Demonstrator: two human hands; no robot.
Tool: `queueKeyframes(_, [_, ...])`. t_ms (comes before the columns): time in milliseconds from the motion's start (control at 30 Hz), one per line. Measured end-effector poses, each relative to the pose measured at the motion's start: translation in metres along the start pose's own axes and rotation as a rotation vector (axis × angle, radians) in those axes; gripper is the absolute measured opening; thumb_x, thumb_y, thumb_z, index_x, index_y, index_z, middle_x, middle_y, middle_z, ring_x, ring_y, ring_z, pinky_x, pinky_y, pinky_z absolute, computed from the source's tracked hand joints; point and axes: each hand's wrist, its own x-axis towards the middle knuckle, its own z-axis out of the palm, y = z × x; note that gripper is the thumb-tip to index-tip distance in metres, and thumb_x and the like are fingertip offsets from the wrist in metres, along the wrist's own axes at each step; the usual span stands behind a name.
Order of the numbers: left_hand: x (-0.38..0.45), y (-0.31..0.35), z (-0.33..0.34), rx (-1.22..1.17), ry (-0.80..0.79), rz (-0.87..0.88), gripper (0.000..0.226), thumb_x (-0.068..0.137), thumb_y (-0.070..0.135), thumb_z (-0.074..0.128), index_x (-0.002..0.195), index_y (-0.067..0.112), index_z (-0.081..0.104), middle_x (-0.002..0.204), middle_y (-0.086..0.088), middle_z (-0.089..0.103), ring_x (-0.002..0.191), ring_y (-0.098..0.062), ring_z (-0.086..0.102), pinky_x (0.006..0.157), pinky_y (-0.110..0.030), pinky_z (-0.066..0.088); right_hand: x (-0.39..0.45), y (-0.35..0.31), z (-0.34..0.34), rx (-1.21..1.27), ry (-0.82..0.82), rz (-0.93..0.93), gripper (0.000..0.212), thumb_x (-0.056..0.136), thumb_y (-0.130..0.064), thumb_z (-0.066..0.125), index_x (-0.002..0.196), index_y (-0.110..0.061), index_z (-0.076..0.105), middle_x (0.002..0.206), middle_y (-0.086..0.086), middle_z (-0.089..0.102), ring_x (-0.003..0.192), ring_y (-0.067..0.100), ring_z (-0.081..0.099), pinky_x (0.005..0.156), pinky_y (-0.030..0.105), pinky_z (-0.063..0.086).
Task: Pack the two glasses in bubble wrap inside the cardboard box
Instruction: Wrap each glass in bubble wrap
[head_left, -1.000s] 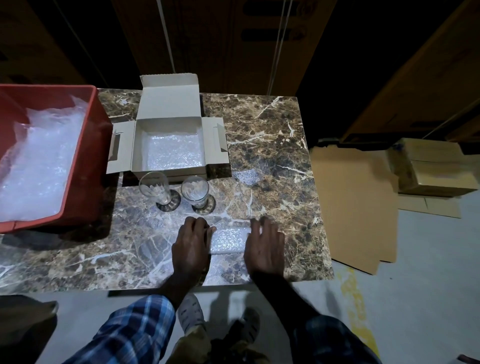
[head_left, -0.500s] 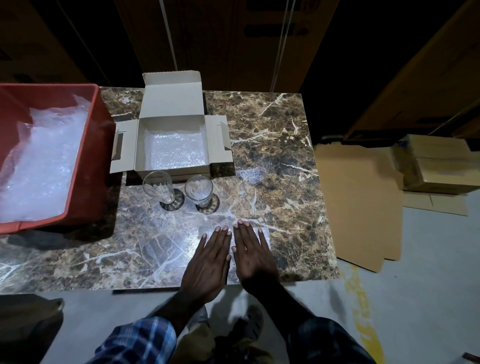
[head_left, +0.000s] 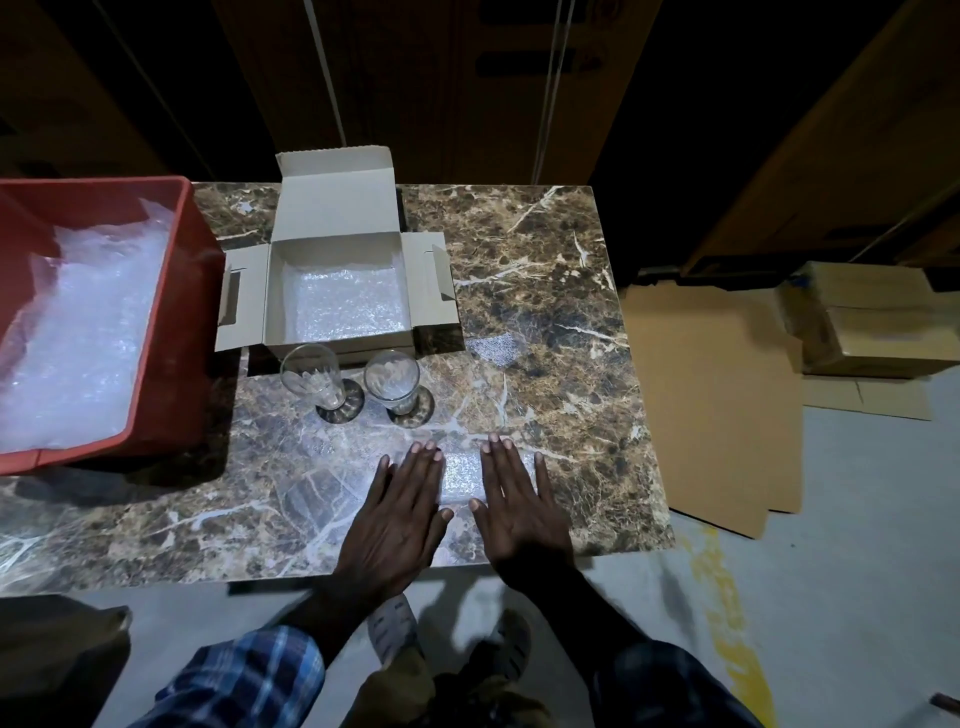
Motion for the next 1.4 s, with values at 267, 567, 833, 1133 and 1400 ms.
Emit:
queueKeyframes(267, [0.001,0.009,0.007,-0.018,-0.066,-0.002,0.061,0.107,0.040,0.031,0.154,0.003,0.031,0.163,-0.012,0.027,0.153,-0.023,0.019,0.122,-0.048,0.017,-0.004,0.017,0.001,-0.019,-0.074,0.029,0.070,0.105,-0.052,0.032,0.157,-0.007,0.025,0.166,0.009,0.018,0.154,0.021,0.015,0.123,0.049,0.019])
queueKeyframes(567, [0.005,-0.002,0.006,0.042,-0.053,0.026,0.065,0.104,0.046,0.033,0.150,0.000,0.039,0.154,-0.018,0.042,0.146,-0.030,0.035,0.121,-0.052,0.018,0.002,0.024,0.000,-0.062,0.138,-0.235,0.048,0.100,-0.022,0.049,0.144,-0.002,0.050,0.153,0.018,0.043,0.143,0.031,0.040,0.118,0.048,0.026])
queueKeyframes(833, [0.015,0.005,-0.002,-0.005,0.165,0.154,0.039,0.100,0.027,0.051,0.128,0.005,0.064,0.137,-0.018,0.058,0.131,-0.036,0.051,0.113,-0.056,0.033,0.006,0.024,0.004,-0.018,0.228,-0.329,0.037,0.092,-0.008,0.044,0.114,0.001,0.072,0.124,0.020,0.068,0.115,0.035,0.065,0.104,0.047,0.049])
queueKeyframes(1133, [0.023,0.002,-0.009,-0.143,0.198,0.154,0.015,0.096,0.017,0.056,0.089,0.010,0.067,0.089,-0.005,0.066,0.078,-0.027,0.056,0.077,-0.037,0.044,0.012,0.022,-0.013,0.240,0.147,-0.186,0.028,0.091,-0.024,0.058,0.109,-0.005,0.068,0.112,0.009,0.070,0.097,0.028,0.057,0.091,0.038,0.044])
queueKeyframes(1400, [0.040,-0.012,-0.027,-0.523,0.011,-0.264,0.031,0.096,0.035,0.053,0.077,0.012,0.062,0.070,-0.001,0.061,0.065,-0.021,0.054,0.060,-0.037,0.040,0.041,0.034,-0.036,0.556,-0.026,0.227,0.008,0.084,-0.023,0.071,0.091,-0.020,0.073,0.075,0.004,0.070,0.068,0.020,0.063,0.064,0.033,0.049])
